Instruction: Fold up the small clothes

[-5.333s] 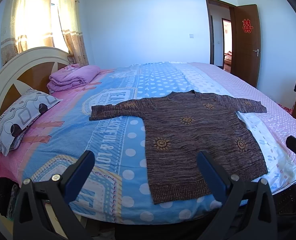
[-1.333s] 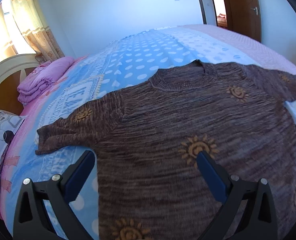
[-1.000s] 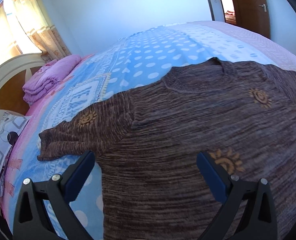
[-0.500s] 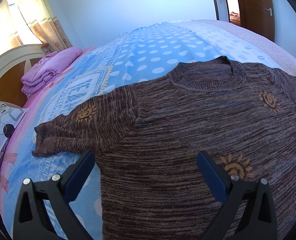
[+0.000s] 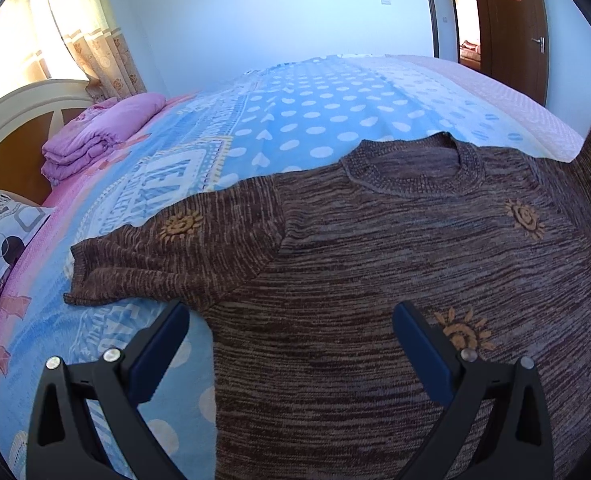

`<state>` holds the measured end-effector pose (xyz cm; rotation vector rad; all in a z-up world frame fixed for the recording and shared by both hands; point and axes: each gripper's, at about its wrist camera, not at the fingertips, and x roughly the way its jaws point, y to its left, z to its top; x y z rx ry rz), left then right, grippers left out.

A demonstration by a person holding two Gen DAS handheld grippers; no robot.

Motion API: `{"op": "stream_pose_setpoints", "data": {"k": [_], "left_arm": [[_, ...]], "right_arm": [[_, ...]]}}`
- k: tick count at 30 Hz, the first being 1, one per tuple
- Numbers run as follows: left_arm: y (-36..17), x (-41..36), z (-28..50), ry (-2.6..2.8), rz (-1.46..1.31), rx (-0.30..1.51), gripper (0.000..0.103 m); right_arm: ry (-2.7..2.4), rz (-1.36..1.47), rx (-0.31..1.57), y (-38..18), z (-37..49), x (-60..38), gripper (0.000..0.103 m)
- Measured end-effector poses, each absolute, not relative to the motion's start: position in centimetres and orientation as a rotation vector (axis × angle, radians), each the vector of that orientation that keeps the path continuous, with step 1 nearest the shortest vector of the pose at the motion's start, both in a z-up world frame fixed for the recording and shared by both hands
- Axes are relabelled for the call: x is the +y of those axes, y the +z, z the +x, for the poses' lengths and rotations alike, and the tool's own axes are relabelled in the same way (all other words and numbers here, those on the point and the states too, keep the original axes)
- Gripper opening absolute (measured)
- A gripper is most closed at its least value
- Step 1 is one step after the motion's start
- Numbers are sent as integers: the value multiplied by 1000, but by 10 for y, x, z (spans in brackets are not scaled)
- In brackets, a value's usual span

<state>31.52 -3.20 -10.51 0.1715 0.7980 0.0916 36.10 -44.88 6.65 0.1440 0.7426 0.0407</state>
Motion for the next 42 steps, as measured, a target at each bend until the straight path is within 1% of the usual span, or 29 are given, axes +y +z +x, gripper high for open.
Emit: {"op": "stream_pose_setpoints", "data": {"k": [5,6,10,14,17,18,20,21,22,24,25,29,31,32,34,38,42], "left_arm": [[-104,-19,312,93,150,793,103],[-105,-15,311,95,143,792,103],[-107,-4,311,106,129,800,103],[-112,6,310,126,123,810,103],[-114,11,310,137,126,821,103],[-114,11,310,141,132,825,103],[-112,11,308,144,149,826,103],[-110,12,307,147,159,822,103],[-109,13,306,150,167,818,103],[-106,14,306,159,183,813,103],[-104,14,307,160,189,813,103],[-93,-2,320,107,199,825,103],[-85,-15,325,72,189,813,103],[-81,-27,330,58,194,808,103],[-78,-47,335,39,216,795,103],[-83,-90,352,-4,237,805,103],[-108,-124,372,22,304,815,103]], "right_arm": [[108,102,745,75,367,-402,7],[144,83,752,74,373,-377,7],[221,62,780,59,387,-326,7],[302,62,822,23,402,-268,7],[367,104,857,-17,413,-227,7],[394,117,879,-31,416,-214,11],[465,136,948,-61,416,-191,29],[498,128,955,-69,408,-182,45],[519,101,944,-70,399,-177,48],[534,77,937,-70,392,-176,48],[554,48,919,-65,375,-185,48],[481,75,887,-47,351,-251,49],[366,39,862,-39,338,-293,53],[308,5,857,-38,334,-308,54],[228,-28,859,-40,325,-330,54],[185,24,895,-51,311,-362,54],[185,11,941,-80,299,-366,54]]}}
